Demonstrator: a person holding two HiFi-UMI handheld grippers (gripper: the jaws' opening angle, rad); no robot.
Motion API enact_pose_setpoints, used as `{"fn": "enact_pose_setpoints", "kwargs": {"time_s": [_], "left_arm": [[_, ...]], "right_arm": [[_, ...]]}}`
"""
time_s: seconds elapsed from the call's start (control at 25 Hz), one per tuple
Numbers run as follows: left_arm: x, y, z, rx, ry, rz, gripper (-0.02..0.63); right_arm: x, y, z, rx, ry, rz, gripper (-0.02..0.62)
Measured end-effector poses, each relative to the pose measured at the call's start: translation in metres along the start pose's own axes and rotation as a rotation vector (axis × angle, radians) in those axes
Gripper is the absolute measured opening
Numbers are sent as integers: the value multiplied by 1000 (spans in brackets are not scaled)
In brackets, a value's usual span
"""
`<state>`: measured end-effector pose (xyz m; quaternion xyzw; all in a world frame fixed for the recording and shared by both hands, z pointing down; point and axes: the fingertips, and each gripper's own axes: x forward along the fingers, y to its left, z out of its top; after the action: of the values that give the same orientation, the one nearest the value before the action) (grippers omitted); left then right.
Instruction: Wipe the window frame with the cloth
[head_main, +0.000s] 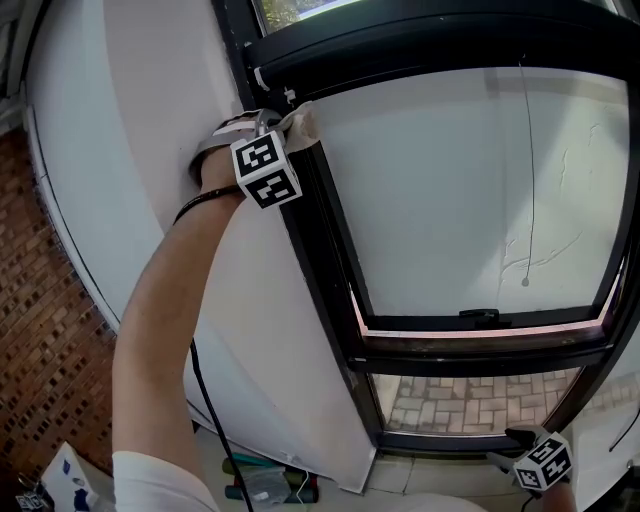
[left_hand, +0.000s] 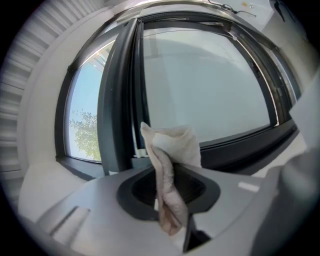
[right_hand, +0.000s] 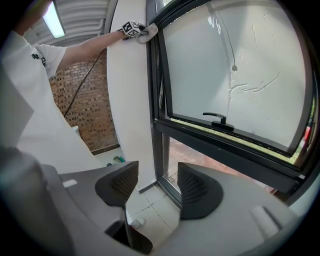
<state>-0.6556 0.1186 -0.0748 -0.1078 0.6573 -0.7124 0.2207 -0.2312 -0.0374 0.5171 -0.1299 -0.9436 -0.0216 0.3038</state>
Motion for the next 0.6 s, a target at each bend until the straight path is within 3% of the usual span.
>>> {"fn": "enact_pose_setpoints", "kwargs": {"time_s": [0.32, 0.6], "left_arm": [[8, 75, -8, 0, 61, 114, 104], [3, 79, -8, 49, 76, 126, 103]], "right_arm": [[-1, 0, -3, 12, -4, -8, 249], [-6, -2, -15, 35, -1, -17, 249]]}}
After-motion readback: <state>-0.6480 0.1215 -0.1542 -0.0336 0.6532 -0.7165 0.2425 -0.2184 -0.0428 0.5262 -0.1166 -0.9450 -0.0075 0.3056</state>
